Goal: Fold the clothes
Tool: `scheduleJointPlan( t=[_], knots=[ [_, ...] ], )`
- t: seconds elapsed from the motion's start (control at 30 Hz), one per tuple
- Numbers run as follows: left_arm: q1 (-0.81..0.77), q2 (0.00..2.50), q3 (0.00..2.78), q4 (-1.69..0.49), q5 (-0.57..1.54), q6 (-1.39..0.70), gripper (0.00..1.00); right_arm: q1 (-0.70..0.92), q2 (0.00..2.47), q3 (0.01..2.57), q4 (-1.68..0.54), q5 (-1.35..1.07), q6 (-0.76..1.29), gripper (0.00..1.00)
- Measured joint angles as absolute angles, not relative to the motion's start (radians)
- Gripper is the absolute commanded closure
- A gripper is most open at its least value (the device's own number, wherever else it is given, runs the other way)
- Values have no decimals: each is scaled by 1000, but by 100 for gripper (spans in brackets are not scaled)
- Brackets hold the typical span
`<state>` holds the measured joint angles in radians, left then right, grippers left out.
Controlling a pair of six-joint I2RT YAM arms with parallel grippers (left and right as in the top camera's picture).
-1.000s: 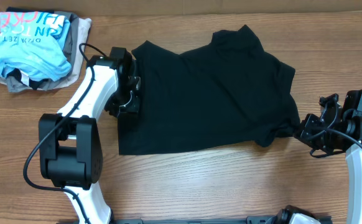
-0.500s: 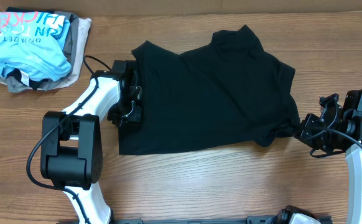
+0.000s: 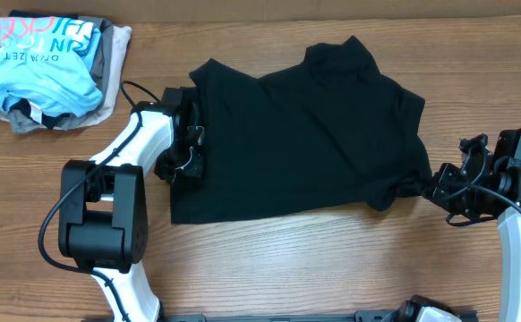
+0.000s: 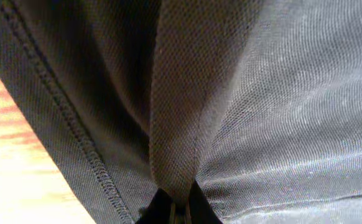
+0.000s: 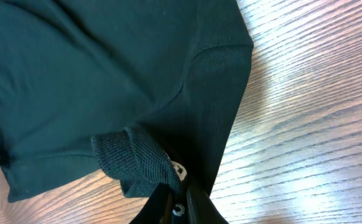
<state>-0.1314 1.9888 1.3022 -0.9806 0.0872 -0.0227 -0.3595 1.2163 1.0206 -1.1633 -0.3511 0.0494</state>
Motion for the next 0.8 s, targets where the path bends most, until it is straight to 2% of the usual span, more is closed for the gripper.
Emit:
scheduleJointPlan(
  t=[0.13, 0.27, 0.33, 0.6, 0.67, 0.8],
  knots=[
    [-131, 1989, 1324, -1056, 87, -23, 95, -360, 1216, 1021, -1152, -351, 49, 92],
    [-131, 1989, 1407, -1150, 87, -23, 89, -360, 1216, 1021, -1143, -351, 50, 92],
    [-131, 1989, 1450, -1170, 87, -23, 96, -359, 1216, 1021, -1143, -351, 49, 92],
    [-131, 1989, 1472, -1182, 87, -23, 90, -360, 1216, 1021, -1141, -351, 49, 92],
    [-131, 1989, 1472, -1183, 87, -23, 96, -360, 1216, 1021, -1141, -352, 50, 92],
    [-131, 1989, 1472, -1197, 87, -23, 96, -360, 1216, 1021, -1140, -351, 50, 96]
  ],
)
